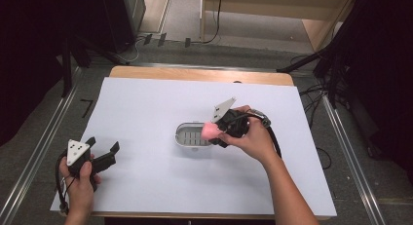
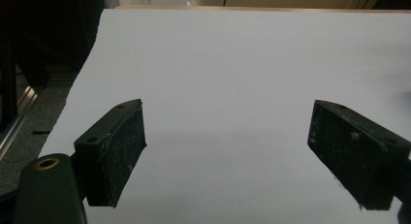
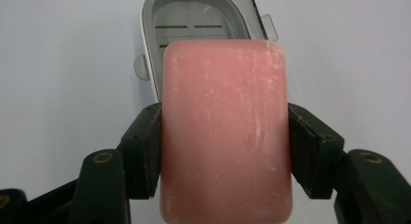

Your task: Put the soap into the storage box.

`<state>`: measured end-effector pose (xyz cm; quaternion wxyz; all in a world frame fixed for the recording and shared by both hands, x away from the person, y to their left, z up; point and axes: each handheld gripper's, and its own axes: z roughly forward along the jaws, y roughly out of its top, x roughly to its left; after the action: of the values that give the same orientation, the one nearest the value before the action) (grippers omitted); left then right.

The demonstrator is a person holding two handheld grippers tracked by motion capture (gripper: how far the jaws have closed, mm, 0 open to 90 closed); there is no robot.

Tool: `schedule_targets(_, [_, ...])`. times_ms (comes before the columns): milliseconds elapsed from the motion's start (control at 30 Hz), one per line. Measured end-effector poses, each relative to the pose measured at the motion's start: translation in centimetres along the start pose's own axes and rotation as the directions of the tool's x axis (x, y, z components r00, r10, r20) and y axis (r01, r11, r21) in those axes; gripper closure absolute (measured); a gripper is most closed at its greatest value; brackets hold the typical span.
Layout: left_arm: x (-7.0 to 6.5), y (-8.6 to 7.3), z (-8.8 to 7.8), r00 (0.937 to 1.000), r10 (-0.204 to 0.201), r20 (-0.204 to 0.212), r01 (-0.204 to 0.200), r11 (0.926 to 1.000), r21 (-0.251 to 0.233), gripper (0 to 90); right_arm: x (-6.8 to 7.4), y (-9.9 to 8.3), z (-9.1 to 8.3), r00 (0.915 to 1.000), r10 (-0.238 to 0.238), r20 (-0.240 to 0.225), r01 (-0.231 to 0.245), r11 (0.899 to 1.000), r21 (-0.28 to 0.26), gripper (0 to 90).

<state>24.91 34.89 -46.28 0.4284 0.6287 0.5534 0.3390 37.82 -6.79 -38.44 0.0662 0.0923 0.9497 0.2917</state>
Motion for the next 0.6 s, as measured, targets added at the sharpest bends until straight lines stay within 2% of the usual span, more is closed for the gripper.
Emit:
schedule_targets(333, [0.0, 0.0, 0.0, 1.0, 0.001, 0.001, -0.001, 1.0, 0.0, 14.3, 0.0, 1.5, 1.3, 0.999, -0.045, -0.007, 0.045, 0.999, -0.016, 38.8])
schedule_targets(600, [0.0, 0.0, 0.0, 1.0, 0.0, 0.001, 0.0, 1.0, 0.001, 14.3, 0.3, 2.6, 2.3, 0.9965, -0.08, -0.025, 0.08, 0.997, -0.009, 38.8])
